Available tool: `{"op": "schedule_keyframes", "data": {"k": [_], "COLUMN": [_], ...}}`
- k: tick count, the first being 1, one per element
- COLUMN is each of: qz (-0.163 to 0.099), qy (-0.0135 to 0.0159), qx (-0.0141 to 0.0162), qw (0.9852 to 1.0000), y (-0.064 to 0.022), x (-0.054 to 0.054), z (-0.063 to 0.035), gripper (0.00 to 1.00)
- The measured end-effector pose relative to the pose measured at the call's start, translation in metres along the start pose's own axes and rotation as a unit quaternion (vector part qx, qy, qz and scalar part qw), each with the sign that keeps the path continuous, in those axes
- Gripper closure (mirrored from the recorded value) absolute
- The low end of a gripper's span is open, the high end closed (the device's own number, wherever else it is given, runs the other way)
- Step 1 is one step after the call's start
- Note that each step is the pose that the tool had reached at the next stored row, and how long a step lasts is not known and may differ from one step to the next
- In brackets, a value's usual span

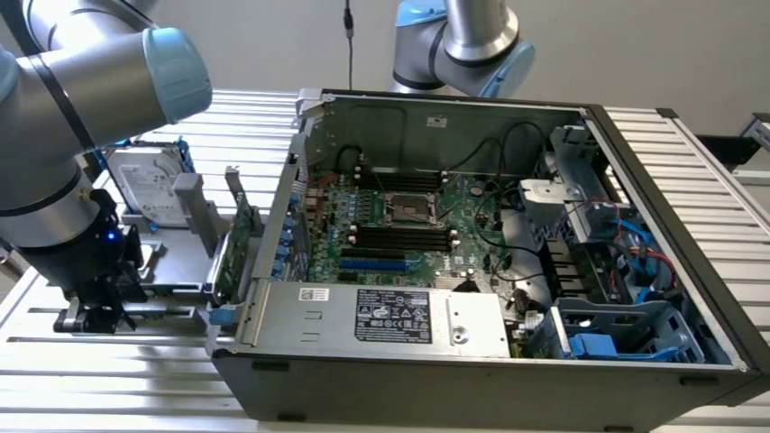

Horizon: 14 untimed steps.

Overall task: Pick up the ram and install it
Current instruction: 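Pick up the ram and move it above insertion slot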

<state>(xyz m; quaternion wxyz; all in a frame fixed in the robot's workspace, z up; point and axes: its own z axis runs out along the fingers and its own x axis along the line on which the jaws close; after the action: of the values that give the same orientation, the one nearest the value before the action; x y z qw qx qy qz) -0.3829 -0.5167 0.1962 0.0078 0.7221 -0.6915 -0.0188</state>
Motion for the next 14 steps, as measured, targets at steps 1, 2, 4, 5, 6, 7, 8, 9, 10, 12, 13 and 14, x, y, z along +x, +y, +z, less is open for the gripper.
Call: {"op": "schedule_keyframes", "data": {"k": [1, 2, 4, 5, 6, 7, 8, 9, 10, 12, 13, 14], "qz": [0.0, 0.0, 0.0, 0.0, 0.0, 0.0, 0.0, -0.001, -0.001, -0.002, -0.002, -0.002], "qy": [0.0, 0.0, -0.0006, -0.001, -0.0014, -0.002, -0.0027, -0.0036, -0.0048, -0.0072, -0.0086, -0.0102], "qx": [0.0, 0.0, 0.0001, 0.0001, 0.0001, 0.0001, 0.0002, 0.0002, 0.0002, 0.0003, 0.0004, 0.0004], "qw": [1.0, 1.0, 1.0, 1.0, 1.0, 1.0, 1.0, 1.0, 1.0, 1.0, 1.0, 0.9999], "y": [0.0, 0.0, 0.0, -0.0001, -0.0002, -0.0003, -0.0005, -0.0009, -0.0014, -0.002, -0.0022, -0.0023], "x": [0.0, 0.0, -0.0001, -0.0001, 0.0, 0.0, 0.0, 0.0001, 0.0001, 0.0001, 0.0001, 0.0001], "z": [0.0, 0.0, 0.0001, 0.0001, 0.0001, 0.0001, 0.0001, 0.0001, -0.0001, 0.0001, 0.0001, 0.0], "gripper": [0.56, 0.56, 0.58, 0.58, 0.64, 0.71, 0.71, 0.71, 0.71, 0.71, 0.71, 0.71]}}
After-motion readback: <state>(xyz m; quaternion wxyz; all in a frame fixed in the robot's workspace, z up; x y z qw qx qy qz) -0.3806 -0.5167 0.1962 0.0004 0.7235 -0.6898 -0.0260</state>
